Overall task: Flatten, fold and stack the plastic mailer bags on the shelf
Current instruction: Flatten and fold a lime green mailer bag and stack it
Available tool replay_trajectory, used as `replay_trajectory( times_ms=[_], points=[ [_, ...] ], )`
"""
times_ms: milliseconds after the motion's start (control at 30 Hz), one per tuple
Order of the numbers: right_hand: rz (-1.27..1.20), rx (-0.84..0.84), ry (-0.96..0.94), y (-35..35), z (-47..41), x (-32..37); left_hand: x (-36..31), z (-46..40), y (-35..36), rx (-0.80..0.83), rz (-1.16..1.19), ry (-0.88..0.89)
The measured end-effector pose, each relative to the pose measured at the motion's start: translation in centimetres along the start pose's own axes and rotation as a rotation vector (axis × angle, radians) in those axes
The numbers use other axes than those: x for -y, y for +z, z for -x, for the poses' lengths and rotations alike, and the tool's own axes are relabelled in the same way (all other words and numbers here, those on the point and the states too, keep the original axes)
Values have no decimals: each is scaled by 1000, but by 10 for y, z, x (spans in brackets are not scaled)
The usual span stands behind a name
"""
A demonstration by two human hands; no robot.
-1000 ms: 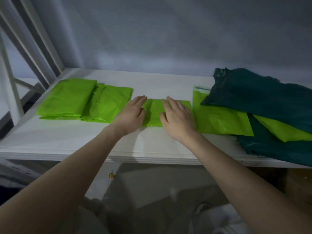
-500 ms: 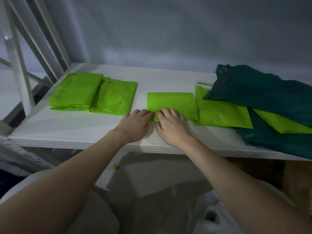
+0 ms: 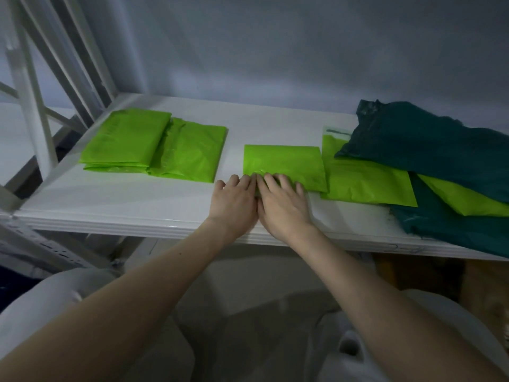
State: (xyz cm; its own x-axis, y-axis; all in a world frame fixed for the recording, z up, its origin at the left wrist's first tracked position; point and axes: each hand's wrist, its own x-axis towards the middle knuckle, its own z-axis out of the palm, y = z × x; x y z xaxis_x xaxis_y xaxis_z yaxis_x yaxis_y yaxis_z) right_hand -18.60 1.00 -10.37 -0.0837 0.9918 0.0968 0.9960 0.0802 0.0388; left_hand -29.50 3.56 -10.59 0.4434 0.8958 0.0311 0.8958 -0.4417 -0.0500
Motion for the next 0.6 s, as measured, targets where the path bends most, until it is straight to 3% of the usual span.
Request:
replay_trajectory(
  times_ms=[200,600],
  points=[
    [2,-112,79,2,2,3,-2,0,0,-42,-14,1],
    [-126,-85,91,4,3,-9,-4,-4,-1,-78,-50,16]
  ],
)
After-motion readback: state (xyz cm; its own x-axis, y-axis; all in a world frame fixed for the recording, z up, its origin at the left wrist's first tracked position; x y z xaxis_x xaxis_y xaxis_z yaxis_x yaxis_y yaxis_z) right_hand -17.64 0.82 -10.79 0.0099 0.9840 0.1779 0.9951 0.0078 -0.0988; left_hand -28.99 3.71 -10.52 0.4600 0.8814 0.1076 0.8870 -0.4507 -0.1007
